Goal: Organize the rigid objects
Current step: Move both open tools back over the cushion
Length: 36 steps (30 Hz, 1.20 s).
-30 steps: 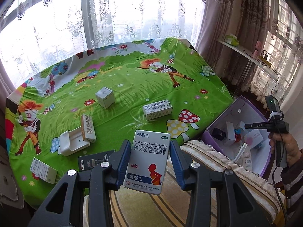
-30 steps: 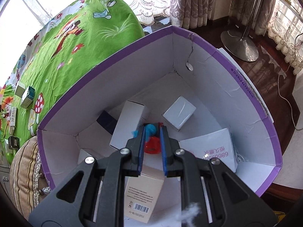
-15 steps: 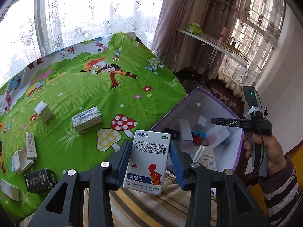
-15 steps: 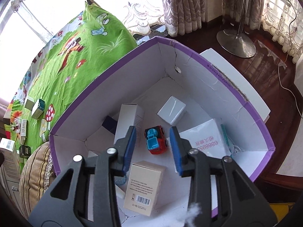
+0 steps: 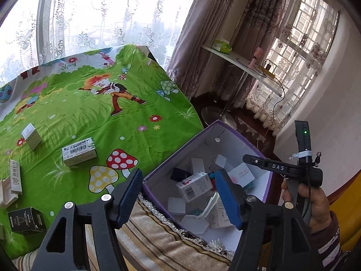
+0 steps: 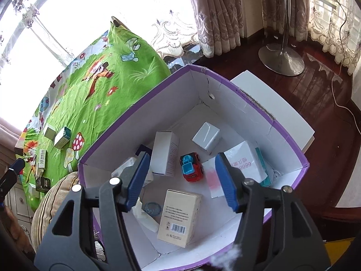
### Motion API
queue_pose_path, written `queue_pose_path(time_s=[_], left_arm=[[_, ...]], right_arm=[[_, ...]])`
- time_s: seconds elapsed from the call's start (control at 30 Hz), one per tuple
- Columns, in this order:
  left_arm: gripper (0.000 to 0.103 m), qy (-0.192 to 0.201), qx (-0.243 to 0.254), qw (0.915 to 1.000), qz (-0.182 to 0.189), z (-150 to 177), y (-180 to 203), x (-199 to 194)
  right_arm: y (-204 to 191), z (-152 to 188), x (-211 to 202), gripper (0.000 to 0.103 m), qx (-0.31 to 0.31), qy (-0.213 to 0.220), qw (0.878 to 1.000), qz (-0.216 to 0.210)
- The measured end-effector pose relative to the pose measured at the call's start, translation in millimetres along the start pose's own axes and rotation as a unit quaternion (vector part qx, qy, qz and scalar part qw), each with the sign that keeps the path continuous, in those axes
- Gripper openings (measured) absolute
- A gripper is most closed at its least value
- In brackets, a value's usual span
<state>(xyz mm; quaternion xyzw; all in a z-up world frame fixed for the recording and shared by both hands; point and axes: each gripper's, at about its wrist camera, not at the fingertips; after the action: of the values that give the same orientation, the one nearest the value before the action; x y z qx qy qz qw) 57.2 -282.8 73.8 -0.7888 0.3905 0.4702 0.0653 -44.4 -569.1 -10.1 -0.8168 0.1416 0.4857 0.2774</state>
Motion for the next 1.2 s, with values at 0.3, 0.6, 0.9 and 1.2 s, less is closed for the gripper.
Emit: queue_pose_path(time_s=[0.3,0.6,0.9,1.2], left_arm=[[0.074,0.059,-0.062,0.9963,-0.006,17.3,-42.6,-32.4],[0.074,0.075,-0.076,0.993,-0.051,42.9,-73.9,-54.3],[0.074,0.087,-0.133,0.9817,-0.105,81.6,-136.3,-93.8],[0.074,0.082,-0.21,0.9634,-0.145,136.1,-205.3,-132.4]], right_arm=[[-37.0,-0.4,-49.3,0.082,-0.048,0.15,0.986,0.044],[-72.6,0.3,-64.0,0.098,-0.066,0.147,0.986,0.038],[-128.0,13.3,-61.9,0.1,-0.129,0.131,0.981,0.059],[-187.4,31.7,-53.3,0.1,-0.203,0.095,0.974,-0.027]])
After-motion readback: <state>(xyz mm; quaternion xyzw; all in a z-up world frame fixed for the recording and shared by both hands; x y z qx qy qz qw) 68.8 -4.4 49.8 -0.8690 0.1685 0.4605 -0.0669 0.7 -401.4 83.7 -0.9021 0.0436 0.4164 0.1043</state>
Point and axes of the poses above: each gripper's, at about its wrist camera, not at the fingertips, and x roughly the way its jaws point, y to its right, z to its underside, and after that the axes turned 7 degrees about -y, right-handed
